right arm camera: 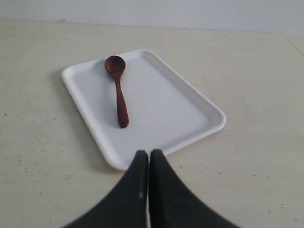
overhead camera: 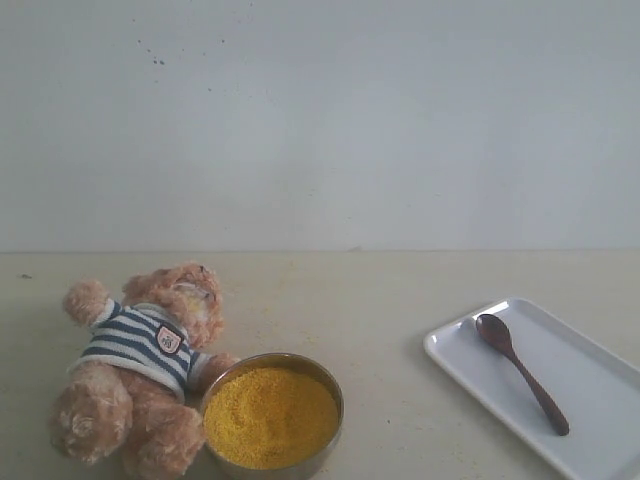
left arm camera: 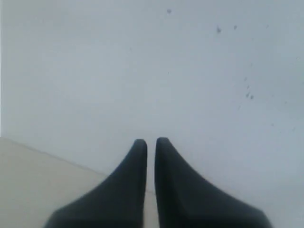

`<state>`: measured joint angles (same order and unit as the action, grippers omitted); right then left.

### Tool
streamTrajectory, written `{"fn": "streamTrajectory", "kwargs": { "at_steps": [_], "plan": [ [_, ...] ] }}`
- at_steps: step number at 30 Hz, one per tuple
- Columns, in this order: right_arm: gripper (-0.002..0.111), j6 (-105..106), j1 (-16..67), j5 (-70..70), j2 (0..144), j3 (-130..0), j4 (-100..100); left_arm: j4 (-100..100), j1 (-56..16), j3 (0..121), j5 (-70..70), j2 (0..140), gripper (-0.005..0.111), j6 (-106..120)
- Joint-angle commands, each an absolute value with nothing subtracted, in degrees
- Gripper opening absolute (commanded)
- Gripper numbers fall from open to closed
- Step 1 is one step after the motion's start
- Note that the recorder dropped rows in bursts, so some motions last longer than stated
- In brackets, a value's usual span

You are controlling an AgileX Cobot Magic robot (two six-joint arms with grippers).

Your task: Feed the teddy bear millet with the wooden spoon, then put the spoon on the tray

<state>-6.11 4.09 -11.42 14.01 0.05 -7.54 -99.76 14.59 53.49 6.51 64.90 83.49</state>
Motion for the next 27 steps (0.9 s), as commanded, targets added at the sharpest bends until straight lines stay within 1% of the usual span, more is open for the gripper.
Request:
{"fn": "streamTrajectory", "kwargs": {
  "at_steps": [1,4,7,10,12,14,16,19,21,22,24,26,27],
  "plan": [
    [0.000,-6.1,3.9,-11.4,13.8,0.0,-7.8,-99.9,14.8,56.2,9.9,62.2,0.004,79.9],
    [0.000,-6.1,3.9,-11.4,13.8,0.0,-7.8,-99.9,14.8,55.3,10.5,56.9,0.004,71.9],
    [0.000,-6.1,3.9,-11.4,13.8,0.0,-7.8,-99.9,14.8,52.5,4.3,49.6,0.004,65.1],
    [0.000,-6.1,3.9,-11.4,13.8,0.0,-7.8,-99.9,14.8,48.9,-7.5,42.0,0.004,69.1],
    [0.000,-6.1,3.9,-11.4,13.8,0.0,-7.8,-99.9,14.8,46.6,-13.2,37.3,0.004,79.1],
    [0.000,-6.1,3.9,-11.4,13.8,0.0,-7.8,-99.9,14.8,44.6,-13.3,33.9,0.004,90.9],
    [0.000,-6.1,3.9,-11.4,13.8,0.0,-7.8,-99.9,14.3,42.2,-10.0,30.6,0.004,99.0],
    [0.000,-6.1,3.9,-11.4,13.8,0.0,-7.8,-99.7,12.9,39.5,-5.3,28.1,0.004,96.3],
    [0.000,-6.1,3.9,-11.4,13.8,0.0,-7.8,-92.3,11.9,38.0,-2.8,27.8,0.004,88.8],
    [0.000,-6.1,3.9,-11.4,13.8,0.0,-7.8,-86.4,11.4,37.1,-1.4,27.7,0.004,81.0],
    [0.000,-6.1,3.9,-11.4,13.8,0.0,-7.8,-69.6,11.3,36.3,3.8,27.7,0.004,56.8],
    [0.000,-6.0,3.9,-11.4,13.8,0.0,-7.8,-42.0,11.3,36.0,6.8,27.8,0.004,24.5],
    [0.000,-6.0,3.9,-11.4,13.8,0.0,-7.8,-29.7,11.3,35.9,8.1,27.5,0.004,13.1]
  ]
}}
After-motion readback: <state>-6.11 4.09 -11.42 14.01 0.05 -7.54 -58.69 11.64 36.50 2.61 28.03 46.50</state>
